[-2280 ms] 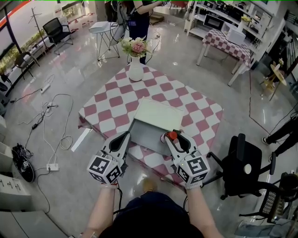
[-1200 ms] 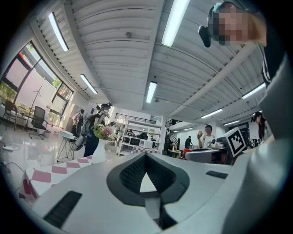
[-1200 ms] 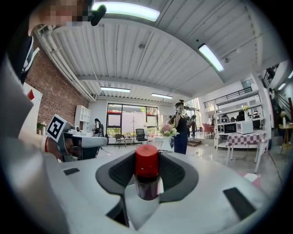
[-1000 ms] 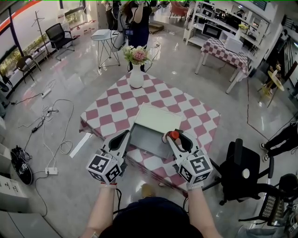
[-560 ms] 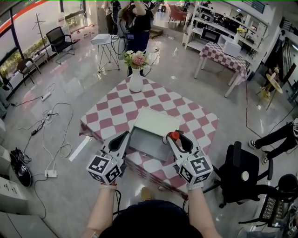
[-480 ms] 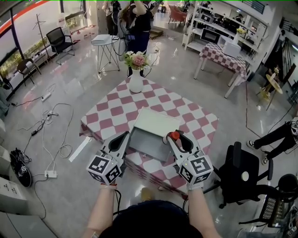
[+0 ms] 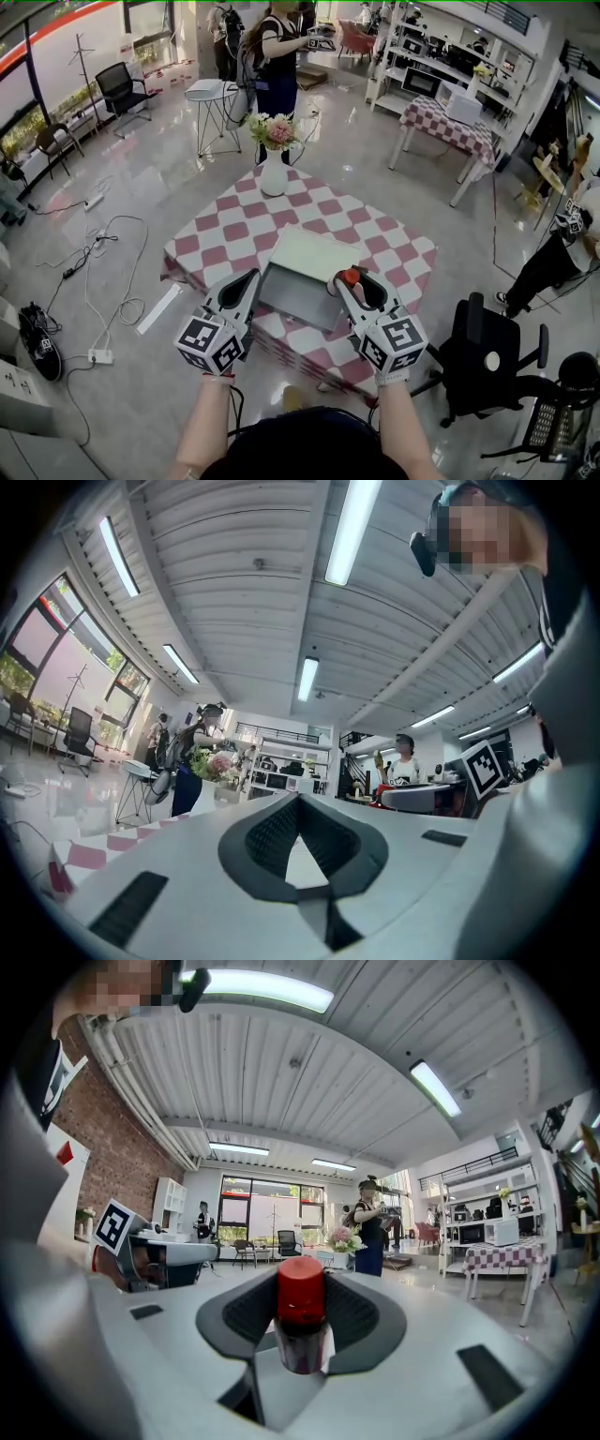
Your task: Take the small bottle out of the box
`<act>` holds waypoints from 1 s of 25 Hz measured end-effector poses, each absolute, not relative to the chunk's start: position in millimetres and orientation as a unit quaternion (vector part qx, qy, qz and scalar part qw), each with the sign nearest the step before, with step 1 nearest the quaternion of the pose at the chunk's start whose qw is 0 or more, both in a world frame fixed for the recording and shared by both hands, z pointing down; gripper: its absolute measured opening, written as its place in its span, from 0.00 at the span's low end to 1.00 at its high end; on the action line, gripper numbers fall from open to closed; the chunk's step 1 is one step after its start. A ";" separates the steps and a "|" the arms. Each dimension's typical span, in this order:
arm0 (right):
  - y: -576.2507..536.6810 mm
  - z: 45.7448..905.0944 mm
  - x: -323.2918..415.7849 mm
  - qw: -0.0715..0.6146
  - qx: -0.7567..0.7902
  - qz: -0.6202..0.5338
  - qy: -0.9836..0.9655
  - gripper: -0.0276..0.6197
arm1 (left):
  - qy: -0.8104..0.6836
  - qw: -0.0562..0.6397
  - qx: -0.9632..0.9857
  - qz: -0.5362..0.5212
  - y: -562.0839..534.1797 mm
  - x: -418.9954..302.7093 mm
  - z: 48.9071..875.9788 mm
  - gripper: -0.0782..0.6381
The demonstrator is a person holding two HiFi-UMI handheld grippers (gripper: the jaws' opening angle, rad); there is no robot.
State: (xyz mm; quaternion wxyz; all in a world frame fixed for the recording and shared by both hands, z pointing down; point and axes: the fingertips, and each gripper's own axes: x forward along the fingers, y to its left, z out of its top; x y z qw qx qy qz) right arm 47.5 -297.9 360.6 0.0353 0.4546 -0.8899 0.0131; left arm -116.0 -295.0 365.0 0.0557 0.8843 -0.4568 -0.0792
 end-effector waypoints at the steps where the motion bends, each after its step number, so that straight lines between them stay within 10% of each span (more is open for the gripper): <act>1: -297.6 360.7 47.2 0.035 0.455 0.013 -0.890 0.27 | -0.457 0.056 0.884 -0.079 -294.5 -116.5 365.6 0.13; 25: -290.0 369.8 56.1 0.036 0.458 0.024 -0.888 0.27 | -0.453 0.062 0.887 -0.066 -287.1 -107.8 374.2 0.13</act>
